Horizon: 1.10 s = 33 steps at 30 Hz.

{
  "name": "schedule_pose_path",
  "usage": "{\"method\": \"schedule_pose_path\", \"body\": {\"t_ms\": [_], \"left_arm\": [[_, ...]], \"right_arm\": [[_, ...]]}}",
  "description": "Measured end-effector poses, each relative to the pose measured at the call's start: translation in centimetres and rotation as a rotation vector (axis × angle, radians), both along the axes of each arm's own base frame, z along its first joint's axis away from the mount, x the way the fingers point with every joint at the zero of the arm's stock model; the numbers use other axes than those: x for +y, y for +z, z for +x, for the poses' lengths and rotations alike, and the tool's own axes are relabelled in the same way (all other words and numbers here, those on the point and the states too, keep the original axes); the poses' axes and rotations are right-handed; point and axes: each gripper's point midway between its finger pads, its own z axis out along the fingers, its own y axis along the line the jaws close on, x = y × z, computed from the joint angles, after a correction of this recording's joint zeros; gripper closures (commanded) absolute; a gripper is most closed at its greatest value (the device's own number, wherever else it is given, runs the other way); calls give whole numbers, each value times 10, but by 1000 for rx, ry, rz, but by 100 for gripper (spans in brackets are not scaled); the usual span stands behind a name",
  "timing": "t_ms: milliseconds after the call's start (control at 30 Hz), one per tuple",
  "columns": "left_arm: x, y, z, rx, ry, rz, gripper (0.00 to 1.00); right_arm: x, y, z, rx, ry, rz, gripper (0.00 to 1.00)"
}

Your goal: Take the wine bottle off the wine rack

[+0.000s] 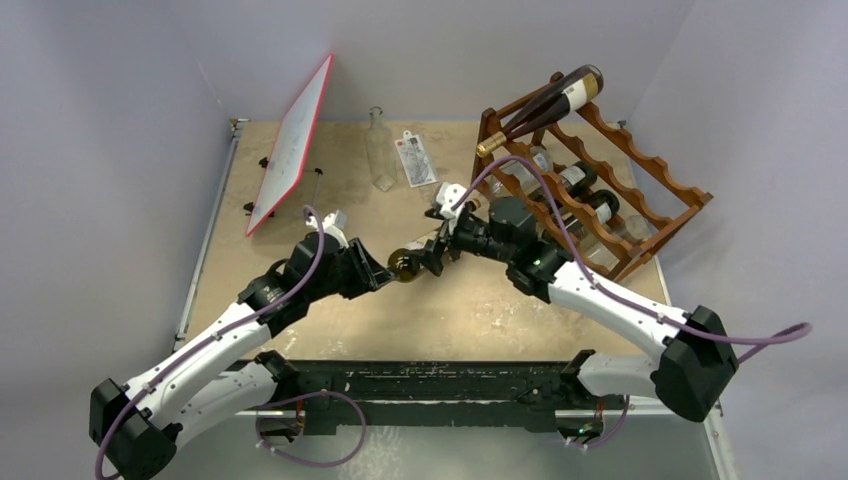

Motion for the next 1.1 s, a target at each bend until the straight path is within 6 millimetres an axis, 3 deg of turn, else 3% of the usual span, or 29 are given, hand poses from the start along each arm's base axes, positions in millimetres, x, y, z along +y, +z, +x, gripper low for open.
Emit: {"method": "schedule_pose_path", "body": {"t_ms": [200, 433, 667, 933, 1100], "left_arm": [[3, 2, -1, 0, 4, 15, 100], [5, 3, -2, -3, 0, 31, 100], [8, 4, -3, 2, 4, 45, 100], [11, 5, -3, -5, 3, 62, 100], [12, 5, -3, -6, 7, 65, 100]], "right_arm": [[18, -34, -13, -132, 172, -148, 9], [41, -43, -37, -335, 345, -226, 7], [42, -76, -31, -392, 398, -339, 4], [42, -83, -21, -457, 387, -392, 0], [42, -112, -17, -431, 411, -455, 0]]}}
